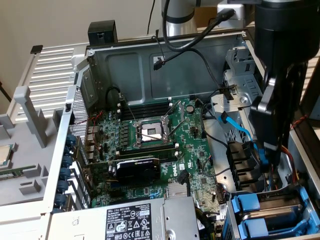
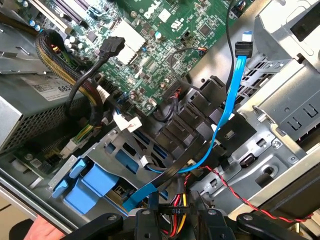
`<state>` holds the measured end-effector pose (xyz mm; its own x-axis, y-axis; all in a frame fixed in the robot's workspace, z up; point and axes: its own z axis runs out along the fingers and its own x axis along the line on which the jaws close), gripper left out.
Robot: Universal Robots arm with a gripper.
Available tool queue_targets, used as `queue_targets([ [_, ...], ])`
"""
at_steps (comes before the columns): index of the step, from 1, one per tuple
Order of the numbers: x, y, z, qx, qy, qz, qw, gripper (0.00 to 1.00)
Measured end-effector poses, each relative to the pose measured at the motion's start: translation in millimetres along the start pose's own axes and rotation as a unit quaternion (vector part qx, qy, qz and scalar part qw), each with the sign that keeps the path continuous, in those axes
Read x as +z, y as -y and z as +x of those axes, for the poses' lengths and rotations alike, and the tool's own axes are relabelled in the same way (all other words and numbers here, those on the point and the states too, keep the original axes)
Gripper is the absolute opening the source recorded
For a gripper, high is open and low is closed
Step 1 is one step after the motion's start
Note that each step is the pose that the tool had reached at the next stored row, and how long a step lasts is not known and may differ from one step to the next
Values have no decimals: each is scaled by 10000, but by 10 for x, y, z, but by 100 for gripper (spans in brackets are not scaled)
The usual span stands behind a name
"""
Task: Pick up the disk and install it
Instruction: 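Insert the first disk wire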
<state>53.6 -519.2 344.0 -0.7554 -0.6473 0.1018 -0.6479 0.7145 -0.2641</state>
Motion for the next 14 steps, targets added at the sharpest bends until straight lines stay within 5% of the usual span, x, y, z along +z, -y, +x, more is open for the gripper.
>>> queue_targets([
  [5, 18, -2, -22, 96, -26, -10, 10000, 35],
  [14, 34, -17, -68, 119, -32, -13, 9999, 35],
])
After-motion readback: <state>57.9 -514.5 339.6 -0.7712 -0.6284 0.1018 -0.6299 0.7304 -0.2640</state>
